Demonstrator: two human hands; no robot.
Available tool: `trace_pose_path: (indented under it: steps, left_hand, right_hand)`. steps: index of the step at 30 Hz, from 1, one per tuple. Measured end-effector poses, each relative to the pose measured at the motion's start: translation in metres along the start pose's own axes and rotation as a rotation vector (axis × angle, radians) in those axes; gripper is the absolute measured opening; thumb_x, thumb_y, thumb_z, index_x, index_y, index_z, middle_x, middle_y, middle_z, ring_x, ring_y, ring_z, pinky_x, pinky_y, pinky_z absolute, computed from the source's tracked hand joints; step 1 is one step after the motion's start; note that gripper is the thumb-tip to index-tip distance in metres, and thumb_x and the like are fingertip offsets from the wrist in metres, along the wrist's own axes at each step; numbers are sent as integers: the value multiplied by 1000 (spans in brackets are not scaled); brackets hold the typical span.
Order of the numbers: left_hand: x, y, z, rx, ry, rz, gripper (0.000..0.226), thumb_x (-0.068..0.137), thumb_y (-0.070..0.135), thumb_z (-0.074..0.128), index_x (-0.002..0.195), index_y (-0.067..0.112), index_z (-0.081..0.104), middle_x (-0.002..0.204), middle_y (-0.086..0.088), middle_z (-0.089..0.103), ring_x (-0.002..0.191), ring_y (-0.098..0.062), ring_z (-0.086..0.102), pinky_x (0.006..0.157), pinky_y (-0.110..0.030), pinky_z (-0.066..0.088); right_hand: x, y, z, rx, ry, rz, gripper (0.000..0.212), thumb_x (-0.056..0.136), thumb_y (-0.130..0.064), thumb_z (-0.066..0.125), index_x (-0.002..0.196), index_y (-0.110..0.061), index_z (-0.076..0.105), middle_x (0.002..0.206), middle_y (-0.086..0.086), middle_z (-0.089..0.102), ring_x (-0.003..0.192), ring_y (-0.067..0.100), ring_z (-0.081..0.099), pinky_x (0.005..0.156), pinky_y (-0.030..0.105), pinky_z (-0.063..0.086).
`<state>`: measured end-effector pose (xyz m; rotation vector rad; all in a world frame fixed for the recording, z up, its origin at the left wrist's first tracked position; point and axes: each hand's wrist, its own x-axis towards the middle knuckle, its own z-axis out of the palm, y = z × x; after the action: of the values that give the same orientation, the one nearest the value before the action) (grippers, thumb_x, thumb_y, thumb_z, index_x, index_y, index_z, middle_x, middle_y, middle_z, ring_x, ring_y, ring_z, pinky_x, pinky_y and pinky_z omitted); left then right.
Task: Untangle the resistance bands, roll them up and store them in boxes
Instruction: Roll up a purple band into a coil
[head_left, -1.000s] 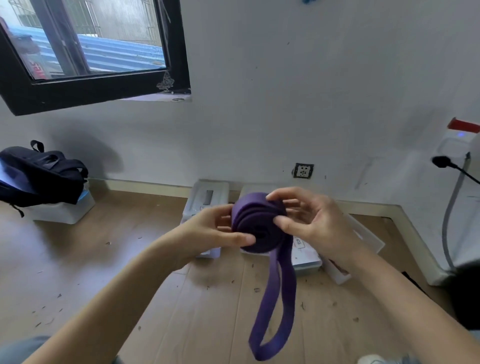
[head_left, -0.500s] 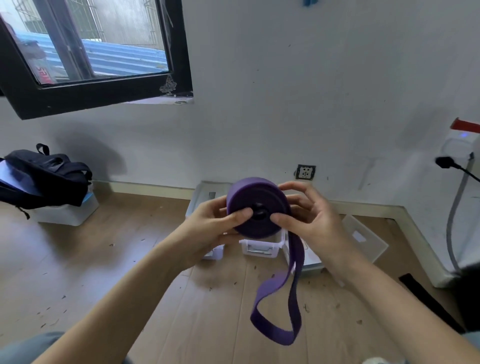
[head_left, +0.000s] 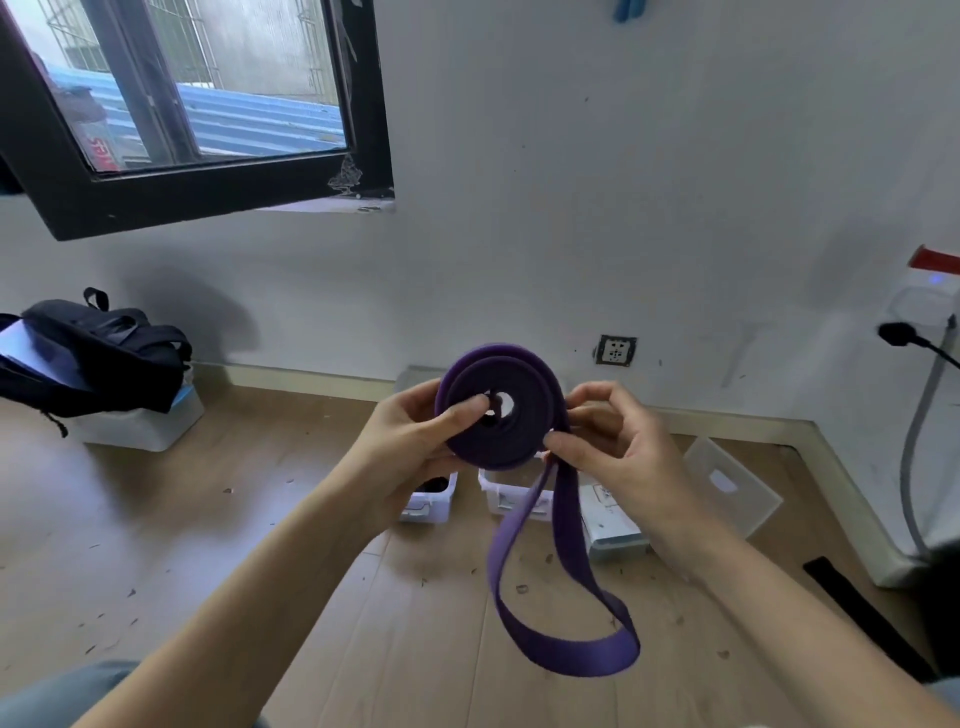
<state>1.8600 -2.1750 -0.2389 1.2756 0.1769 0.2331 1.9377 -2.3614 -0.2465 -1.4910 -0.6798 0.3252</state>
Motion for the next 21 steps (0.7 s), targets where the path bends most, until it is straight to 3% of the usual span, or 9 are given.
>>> trace_pose_path:
  steps: [4, 8, 11, 14, 17, 21]
  left_hand:
    - [-3, -14, 8, -27, -43, -46, 48, 65, 23, 72, 111, 9, 63, 103, -10, 71, 94, -23, 69, 70, -28, 56]
    - [-2, -9, -3, 326, -249, -82, 54, 70, 19, 74, 121, 16, 57, 110, -5, 69, 104, -21, 65, 88, -32, 54]
    - [-4, -10, -1, 449, -384, -51, 46, 76, 18, 72, 120, 17, 58, 108, -6, 68, 102, -21, 65, 82, -30, 54]
    - [-5, -11, 4, 408, -310, 22, 33, 77, 21, 71, 109, 19, 66, 100, -5, 71, 93, -20, 68, 72, -24, 54]
    - [-1, -5, 1, 142, -148, 12, 27, 68, 28, 73, 94, 22, 74, 92, -3, 74, 84, -16, 70, 66, -24, 55]
    - [2, -16, 9, -23, -27, -18, 27, 67, 27, 72, 91, 17, 74, 92, -6, 74, 79, -16, 71, 62, -24, 55]
  right_hand:
    - [-2, 0, 1, 62, 20, -2, 44, 64, -25, 73, 101, -12, 52, 86, -3, 70, 83, 12, 67, 69, 18, 52]
    - [0, -6, -9, -165, -48, -79, 30, 73, -19, 71, 101, -21, 62, 96, 1, 71, 91, 14, 68, 79, 27, 55]
    - [-2, -8, -9, -341, -148, -147, 27, 73, -32, 70, 100, -34, 66, 95, -9, 71, 92, 9, 66, 82, 26, 54]
    - [-1, -4, -9, -198, -117, -100, 35, 70, -32, 72, 104, -31, 66, 99, -8, 71, 94, 10, 67, 82, 26, 55]
    - [0, 2, -7, 25, -74, 21, 45, 65, -25, 75, 104, -25, 53, 97, 0, 70, 88, 13, 69, 74, 22, 55]
    - [-1, 10, 1, 2, 36, 4, 32, 76, -19, 71, 102, -20, 51, 87, 4, 70, 78, 18, 69, 68, 24, 55]
